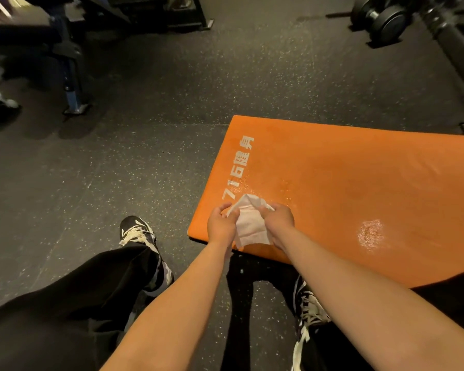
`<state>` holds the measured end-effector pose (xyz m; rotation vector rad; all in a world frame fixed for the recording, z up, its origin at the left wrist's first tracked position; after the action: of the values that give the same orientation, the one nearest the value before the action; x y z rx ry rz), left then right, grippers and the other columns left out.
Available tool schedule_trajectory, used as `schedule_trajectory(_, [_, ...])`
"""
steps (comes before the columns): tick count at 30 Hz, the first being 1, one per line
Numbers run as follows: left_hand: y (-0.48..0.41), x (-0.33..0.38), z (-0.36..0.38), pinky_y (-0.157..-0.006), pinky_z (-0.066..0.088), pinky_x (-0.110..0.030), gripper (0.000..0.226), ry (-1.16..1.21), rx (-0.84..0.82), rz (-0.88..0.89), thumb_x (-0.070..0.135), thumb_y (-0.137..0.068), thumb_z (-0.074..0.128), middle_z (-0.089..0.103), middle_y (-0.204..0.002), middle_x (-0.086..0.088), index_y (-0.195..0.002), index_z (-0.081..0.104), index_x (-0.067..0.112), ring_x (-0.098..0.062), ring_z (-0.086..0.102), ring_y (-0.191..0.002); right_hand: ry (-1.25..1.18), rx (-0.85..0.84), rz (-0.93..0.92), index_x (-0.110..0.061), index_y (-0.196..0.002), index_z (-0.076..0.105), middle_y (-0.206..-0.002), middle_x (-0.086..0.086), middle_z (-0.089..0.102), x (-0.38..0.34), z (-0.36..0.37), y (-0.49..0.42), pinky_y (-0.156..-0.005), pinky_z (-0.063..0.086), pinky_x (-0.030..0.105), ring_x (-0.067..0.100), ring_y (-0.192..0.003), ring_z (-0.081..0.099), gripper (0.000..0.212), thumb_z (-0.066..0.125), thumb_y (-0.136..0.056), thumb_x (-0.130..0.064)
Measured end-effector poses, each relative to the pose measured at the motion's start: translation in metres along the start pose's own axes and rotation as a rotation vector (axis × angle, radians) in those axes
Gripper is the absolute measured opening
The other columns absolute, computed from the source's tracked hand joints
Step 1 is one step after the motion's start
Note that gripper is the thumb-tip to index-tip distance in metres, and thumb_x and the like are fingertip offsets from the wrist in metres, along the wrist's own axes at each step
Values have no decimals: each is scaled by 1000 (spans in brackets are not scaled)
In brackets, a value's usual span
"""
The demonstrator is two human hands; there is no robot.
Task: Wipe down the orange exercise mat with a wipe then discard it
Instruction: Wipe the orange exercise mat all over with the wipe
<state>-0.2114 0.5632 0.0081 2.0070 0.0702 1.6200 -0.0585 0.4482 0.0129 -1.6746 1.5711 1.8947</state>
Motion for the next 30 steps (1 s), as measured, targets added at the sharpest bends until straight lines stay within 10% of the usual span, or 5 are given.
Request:
schedule_trajectory(5, [-1,-6,-8,-83,57,-35,12,14,22,-20,22,-97,65,66,-114,-5,-104,61,31,-21,66,-104,68,4,2,-5,-145,52,-148,10,53,6,7,-3,-111,39,38,31,-137,48,51,52,-105,-37])
schedule_trajectory(9, [-2,-8,-19,-66,52,-25,10,-4,72,-22,27,-99,62,68,-103,-2,-108,62,23,-17,66,-90,50,-58,-20,-16,-111,64,-108,3,61,9,15,-2,-86,47,34,24,-105,58,30,63,-98,-43])
schedule_trajectory(13, [-4,-10,-17,-71,52,-26,20,-29,35,-20,26,-97,66,60,-108,5,-117,61,25,-6,60,-88,95,-134,-19,-22,-123,63,-129,4,62,18,25,-1,-95,55,42,26,-110,64,32,71,-93,-15])
schedule_trajectory(20, [-1,-20,-15,-106,42,-35,41,-18,-8,-63,17,-93,71,50,-145,-10,-131,58,24,-21,37,-143,154,55,-59,-16,-126,62,-118,2,59,16,-4,-6,-81,43,28,20,-96,55,25,52,-105,-22])
schedule_trajectory(30, [-4,-35,8,-74,48,-27,22,-194,-263,-143,7,-95,64,67,-120,0,-105,67,26,-13,63,-95,206,-63,22,-29,-113,35,-90,11,61,24,14,-5,-48,42,31,31,-68,62,38,44,-94,3])
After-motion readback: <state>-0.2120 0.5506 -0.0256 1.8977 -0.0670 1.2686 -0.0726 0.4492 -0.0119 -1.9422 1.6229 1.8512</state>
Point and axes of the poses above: each hand's wrist, its own y-axis away from the middle knuckle, its own z-axis out of the palm, x = y × z, the point moved 10 cm from there along -y, towards the middle knuckle
